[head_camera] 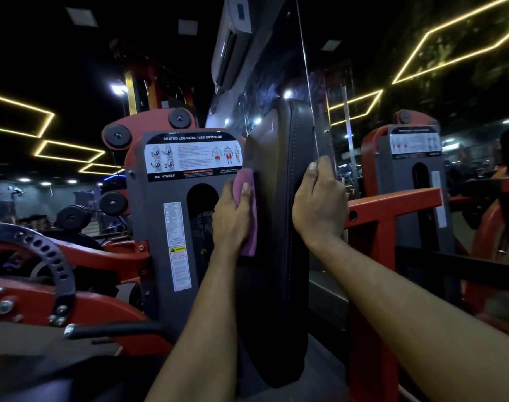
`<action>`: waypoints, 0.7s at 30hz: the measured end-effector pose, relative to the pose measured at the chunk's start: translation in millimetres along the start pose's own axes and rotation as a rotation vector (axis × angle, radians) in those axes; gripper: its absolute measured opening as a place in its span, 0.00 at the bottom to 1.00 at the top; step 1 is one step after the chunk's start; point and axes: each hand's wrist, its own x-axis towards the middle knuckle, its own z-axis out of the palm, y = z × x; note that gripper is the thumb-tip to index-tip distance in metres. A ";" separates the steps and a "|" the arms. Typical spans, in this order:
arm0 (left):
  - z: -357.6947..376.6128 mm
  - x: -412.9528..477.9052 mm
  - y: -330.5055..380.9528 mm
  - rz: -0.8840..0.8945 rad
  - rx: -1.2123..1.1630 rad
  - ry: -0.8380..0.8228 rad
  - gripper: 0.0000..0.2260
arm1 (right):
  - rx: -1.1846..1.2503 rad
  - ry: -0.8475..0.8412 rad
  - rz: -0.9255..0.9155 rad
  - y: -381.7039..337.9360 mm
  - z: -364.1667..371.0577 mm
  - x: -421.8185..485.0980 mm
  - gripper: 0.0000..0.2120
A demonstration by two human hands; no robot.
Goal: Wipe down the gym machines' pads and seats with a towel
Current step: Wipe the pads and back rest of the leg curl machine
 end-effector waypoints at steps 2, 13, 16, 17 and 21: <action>-3.6 4.5 29.7 0.149 -0.029 0.036 0.18 | 0.041 -0.056 0.003 0.5 -3.7 11.1 0.11; -3.8 3.9 96.5 0.401 -0.134 0.101 0.19 | 0.260 -0.025 0.033 -5.6 10.1 67.5 0.13; -2.2 33.6 105.6 0.324 -0.132 0.078 0.16 | 0.245 0.018 0.037 -6.3 15.3 67.1 0.12; -2.2 46.5 110.2 0.277 -0.111 0.070 0.16 | 0.237 0.023 0.034 -7.0 15.4 67.2 0.12; 2.3 68.6 112.8 0.201 -0.107 0.069 0.16 | 0.185 -0.011 0.026 -7.6 12.2 72.5 0.13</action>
